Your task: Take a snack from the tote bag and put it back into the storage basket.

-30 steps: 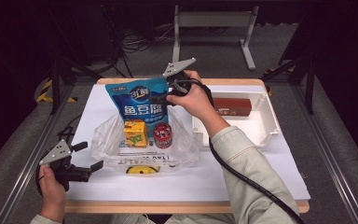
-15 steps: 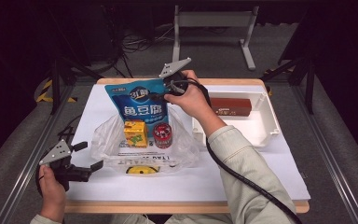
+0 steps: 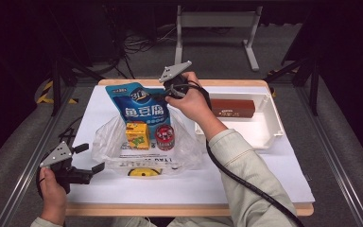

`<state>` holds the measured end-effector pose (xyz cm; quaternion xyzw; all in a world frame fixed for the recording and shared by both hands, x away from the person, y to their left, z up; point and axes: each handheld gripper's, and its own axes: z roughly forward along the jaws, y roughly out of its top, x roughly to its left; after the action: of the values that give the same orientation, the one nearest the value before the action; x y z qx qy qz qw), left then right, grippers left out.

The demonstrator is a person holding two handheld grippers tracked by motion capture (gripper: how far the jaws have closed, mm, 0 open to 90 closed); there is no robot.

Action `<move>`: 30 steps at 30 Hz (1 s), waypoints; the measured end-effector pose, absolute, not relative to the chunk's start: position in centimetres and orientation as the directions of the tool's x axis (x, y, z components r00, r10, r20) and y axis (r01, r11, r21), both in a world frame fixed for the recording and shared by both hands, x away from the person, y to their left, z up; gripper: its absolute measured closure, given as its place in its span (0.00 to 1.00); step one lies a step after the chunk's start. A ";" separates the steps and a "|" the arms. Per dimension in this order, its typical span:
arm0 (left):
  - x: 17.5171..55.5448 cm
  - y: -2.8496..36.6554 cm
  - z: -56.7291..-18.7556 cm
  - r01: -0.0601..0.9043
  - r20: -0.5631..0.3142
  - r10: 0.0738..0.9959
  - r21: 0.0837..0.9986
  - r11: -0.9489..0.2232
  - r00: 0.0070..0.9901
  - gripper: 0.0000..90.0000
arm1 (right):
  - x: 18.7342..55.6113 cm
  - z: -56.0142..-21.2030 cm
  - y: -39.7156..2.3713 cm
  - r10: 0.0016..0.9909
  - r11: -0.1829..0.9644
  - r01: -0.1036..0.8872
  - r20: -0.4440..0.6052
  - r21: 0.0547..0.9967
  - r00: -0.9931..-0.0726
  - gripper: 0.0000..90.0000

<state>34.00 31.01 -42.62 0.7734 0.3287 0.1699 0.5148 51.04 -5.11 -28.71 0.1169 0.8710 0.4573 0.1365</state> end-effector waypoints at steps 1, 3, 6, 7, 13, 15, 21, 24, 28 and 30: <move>34.0 31.0 -42.6 0.331 -0.075 0.682 0.909 -0.253 0.727 0.01 | 51.0 -28.7 -5.1 0.329 0.553 0.080 -0.129 0.829 -0.936 0.99; 34.0 31.0 -42.6 0.331 -0.076 0.683 0.910 -0.251 0.726 0.01 | 50.9 -28.6 -5.0 0.329 0.549 0.081 -0.126 0.832 -0.936 0.99; 34.0 31.0 -42.6 0.332 -0.076 0.682 0.909 -0.253 0.727 0.01 | 50.7 -28.4 -4.8 0.337 0.546 0.079 -0.132 0.834 -0.932 1.00; 34.0 31.0 -42.6 0.331 -0.075 0.683 0.910 -0.251 0.726 0.01 | 50.6 -28.3 -4.7 0.339 0.546 0.078 -0.135 0.834 -0.931 1.00; 34.0 31.1 -42.6 0.334 -0.079 0.685 0.909 -0.248 0.724 0.01 | 50.2 -27.6 -4.6 0.334 0.537 0.067 -0.139 0.841 -0.932 1.00; 34.0 31.1 -42.6 0.334 -0.079 0.684 0.909 -0.249 0.725 0.01 | 50.0 -27.3 -4.6 0.332 0.533 0.058 -0.145 0.844 -0.932 1.00; 34.0 31.0 -42.6 0.331 -0.075 0.683 0.909 -0.252 0.726 0.01 | 49.4 -26.1 -4.5 0.320 0.524 0.037 -0.156 0.851 -0.934 1.00; 34.0 31.0 -42.6 0.331 -0.074 0.683 0.909 -0.253 0.727 0.01 | 49.0 -25.5 -4.5 0.317 0.517 0.027 -0.163 0.856 -0.934 1.00; 34.0 31.0 -42.6 0.332 -0.076 0.683 0.909 -0.252 0.726 0.01 | 48.7 -24.8 -4.5 0.320 0.507 0.019 -0.168 0.862 -0.932 1.00; 34.0 31.0 -42.6 0.333 -0.076 0.683 0.908 -0.253 0.726 0.01 | 48.6 -24.4 -4.6 0.320 0.501 0.013 -0.172 0.865 -0.932 1.00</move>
<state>34.04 31.03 -42.62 0.7729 0.3288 0.1699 0.5154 48.59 -4.58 -24.43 0.0975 0.8521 0.4897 0.1568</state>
